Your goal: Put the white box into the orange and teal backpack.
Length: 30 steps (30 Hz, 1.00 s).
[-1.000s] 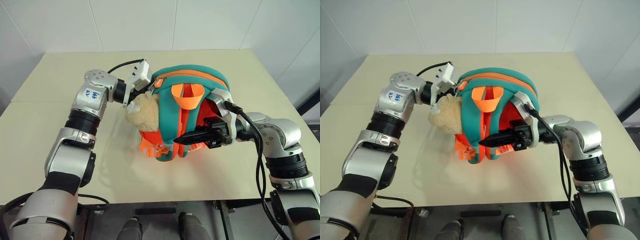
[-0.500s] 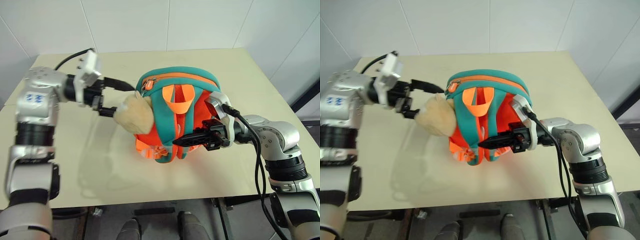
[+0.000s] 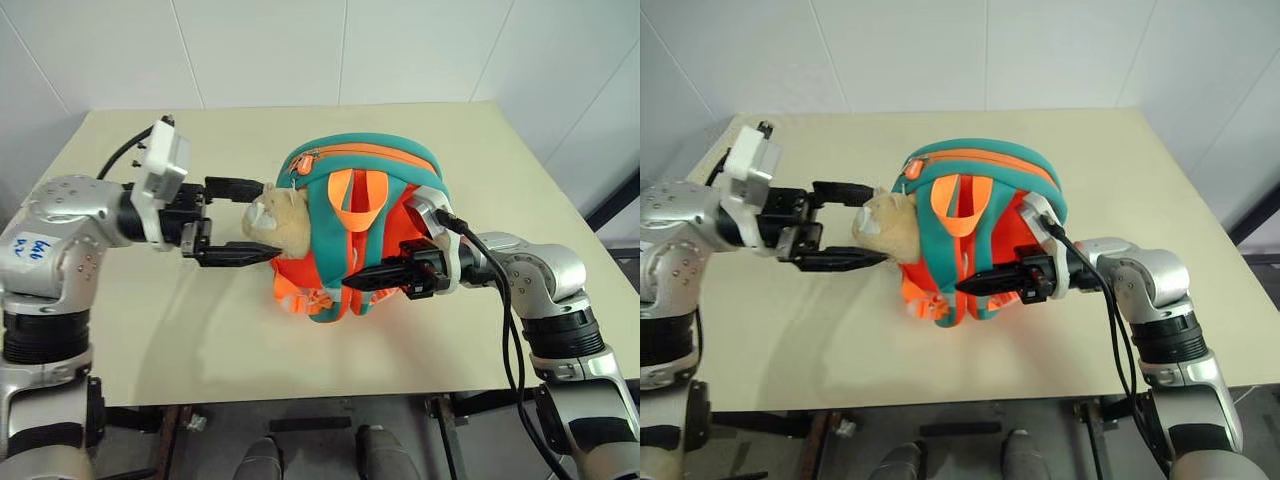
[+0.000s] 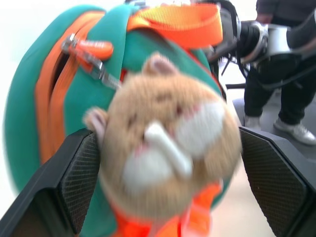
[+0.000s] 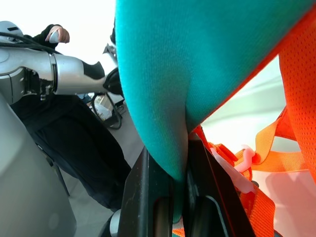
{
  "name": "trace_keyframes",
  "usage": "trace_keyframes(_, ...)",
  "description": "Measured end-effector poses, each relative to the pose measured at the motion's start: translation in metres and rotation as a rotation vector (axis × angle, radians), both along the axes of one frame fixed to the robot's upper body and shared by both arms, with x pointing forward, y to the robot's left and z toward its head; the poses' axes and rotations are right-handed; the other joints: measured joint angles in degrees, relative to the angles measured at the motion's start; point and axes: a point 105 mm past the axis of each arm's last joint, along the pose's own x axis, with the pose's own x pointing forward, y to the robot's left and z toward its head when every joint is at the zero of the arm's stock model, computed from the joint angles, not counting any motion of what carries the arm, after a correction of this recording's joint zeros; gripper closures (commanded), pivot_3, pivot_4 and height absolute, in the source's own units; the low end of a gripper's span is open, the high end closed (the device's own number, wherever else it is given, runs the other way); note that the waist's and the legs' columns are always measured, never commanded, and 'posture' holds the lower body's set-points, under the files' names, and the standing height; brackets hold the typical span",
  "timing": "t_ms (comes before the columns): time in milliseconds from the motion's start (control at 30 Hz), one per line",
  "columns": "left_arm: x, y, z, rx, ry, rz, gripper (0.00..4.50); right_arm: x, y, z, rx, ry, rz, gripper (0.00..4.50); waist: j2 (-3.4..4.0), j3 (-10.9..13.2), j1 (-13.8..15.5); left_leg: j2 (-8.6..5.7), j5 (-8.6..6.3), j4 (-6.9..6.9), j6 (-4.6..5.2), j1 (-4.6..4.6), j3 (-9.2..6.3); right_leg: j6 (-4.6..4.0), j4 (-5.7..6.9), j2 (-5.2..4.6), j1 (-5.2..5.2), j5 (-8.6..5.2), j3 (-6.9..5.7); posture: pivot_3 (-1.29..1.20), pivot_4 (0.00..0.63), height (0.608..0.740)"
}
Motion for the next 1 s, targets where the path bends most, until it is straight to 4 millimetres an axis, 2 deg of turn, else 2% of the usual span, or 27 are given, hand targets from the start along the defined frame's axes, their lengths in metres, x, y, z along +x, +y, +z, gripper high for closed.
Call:
trace_keyframes(67,0.003,-0.004,-0.002,-0.005,-0.014,0.009,0.07,0.0,0.0,0.0,0.001,-0.002,0.0,4.5,0.0,0.0,-0.1,0.0,0.0,-0.01,0.0,0.02,0.01,-0.01,-0.01,0.0,0.0,0.01,0.0,0.0,0.15,0.74)
trace_keyframes(167,0.007,-0.007,-0.006,0.012,-0.06,0.032,0.61,0.0,0.0,0.0,0.001,-0.003,0.0,4.5,0.0,0.0,0.1,0.0,0.0,-0.01,0.0,0.01,0.01,-0.01,-0.04,-0.01,0.0,0.01,0.0,0.0,0.15,0.74)
trace_keyframes(333,0.008,-0.005,-0.01,0.037,-0.087,0.041,2.07,-0.001,0.002,0.001,0.003,-0.009,0.003,4.5,0.0,0.0,0.0,-0.02,0.0,-0.02,0.0,-0.01,0.01,-0.01,-0.06,-0.01,0.0,0.01,0.0,0.0,0.15,0.74)
trace_keyframes(467,0.015,0.019,-0.002,0.144,-0.097,0.119,3.04,-0.001,0.002,-0.001,0.001,-0.006,-0.009,4.5,0.0,0.0,-0.2,-0.01,0.0,-0.05,0.0,0.01,0.01,-0.01,-0.05,0.0,-0.01,0.01,0.0,0.0,0.15,0.74)
trace_keyframes(767,0.043,0.08,0.036,0.223,-0.147,0.316,3.04,-0.002,0.002,0.0,0.013,-0.017,-0.03,4.5,0.0,0.0,-0.3,-0.01,0.0,-0.13,0.02,0.02,0.03,-0.01,-0.09,0.0,-0.01,0.0,0.0,0.0,0.15,0.74)
trace_keyframes(833,0.049,0.093,0.029,0.277,-0.133,0.345,3.04,-0.002,0.001,0.0,0.018,-0.017,-0.041,4.5,0.01,0.0,-0.3,-0.01,0.0,-0.19,0.02,0.03,0.05,0.0,-0.09,-0.01,-0.03,-0.01,0.0,0.0,0.15,0.74)
trace_keyframes(1000,0.063,0.109,-0.016,0.364,-0.013,0.359,3.04,-0.004,0.0,-0.002,0.022,-0.011,-0.067,4.5,0.01,0.0,-0.2,0.0,-0.01,-0.19,0.03,0.0,0.04,-0.01,-0.07,-0.01,-0.05,-0.02,-0.01,0.0,0.15,0.74)
